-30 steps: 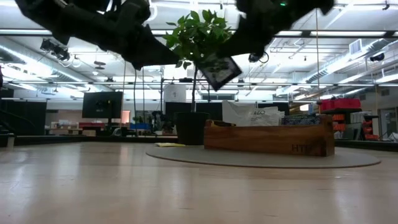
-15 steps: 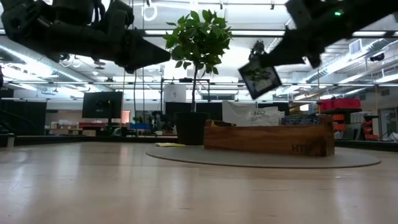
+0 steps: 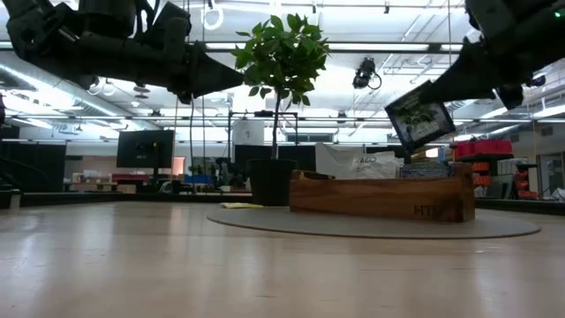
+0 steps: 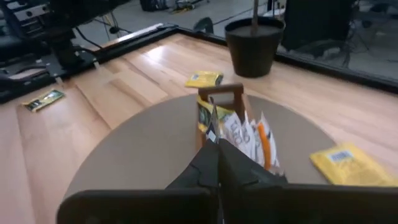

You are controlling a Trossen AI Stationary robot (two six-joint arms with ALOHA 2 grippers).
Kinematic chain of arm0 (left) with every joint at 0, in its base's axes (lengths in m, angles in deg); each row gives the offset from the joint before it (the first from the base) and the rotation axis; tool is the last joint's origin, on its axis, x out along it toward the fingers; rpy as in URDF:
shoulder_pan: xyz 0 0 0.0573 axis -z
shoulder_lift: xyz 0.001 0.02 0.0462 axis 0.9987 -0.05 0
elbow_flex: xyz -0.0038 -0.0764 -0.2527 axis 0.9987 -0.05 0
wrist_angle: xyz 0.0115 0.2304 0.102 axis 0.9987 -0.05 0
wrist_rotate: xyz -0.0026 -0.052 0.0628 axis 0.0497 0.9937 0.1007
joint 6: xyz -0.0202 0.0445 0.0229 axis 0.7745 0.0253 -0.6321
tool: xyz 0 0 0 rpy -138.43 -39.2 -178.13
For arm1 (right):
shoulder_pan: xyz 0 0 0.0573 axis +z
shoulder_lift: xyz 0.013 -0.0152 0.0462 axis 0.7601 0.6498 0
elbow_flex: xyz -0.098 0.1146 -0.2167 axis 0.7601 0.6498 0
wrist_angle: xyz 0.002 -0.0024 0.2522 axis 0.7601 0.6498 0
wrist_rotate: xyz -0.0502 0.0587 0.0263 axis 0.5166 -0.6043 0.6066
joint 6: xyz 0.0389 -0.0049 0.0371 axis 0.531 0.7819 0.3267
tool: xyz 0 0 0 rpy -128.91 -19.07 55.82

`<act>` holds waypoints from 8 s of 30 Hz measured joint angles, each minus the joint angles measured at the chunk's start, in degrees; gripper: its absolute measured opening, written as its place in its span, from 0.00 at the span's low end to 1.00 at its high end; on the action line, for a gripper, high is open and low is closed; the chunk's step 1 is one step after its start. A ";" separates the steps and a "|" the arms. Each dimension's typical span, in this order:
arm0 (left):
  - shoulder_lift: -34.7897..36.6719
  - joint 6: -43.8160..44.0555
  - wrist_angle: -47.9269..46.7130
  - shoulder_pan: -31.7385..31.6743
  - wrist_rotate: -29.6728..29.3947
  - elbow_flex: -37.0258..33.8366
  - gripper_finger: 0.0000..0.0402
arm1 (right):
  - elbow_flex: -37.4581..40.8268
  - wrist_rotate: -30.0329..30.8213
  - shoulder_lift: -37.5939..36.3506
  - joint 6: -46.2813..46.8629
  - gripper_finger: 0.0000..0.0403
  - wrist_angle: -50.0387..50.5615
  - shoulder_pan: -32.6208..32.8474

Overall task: Pick & Place Tea
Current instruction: Put the black tea bag into the right section of the wooden organizer, then put the yellow tea bag into the left section of the wooden organizer

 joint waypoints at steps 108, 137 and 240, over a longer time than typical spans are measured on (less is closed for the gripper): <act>-0.15 -1.21 -0.55 -0.30 -0.04 0.04 0.18 | -0.07 -54.15 -8.50 -12.62 0.01 8.86 -30.32; -0.15 -0.25 -0.21 -0.30 -0.04 0.04 0.18 | -0.11 -23.28 4.98 11.72 0.01 13.89 -8.45; -0.13 -1.54 -0.21 -6.42 -0.14 1.14 0.18 | 13.97 -58.23 2.70 -27.07 0.44 -17.08 -68.15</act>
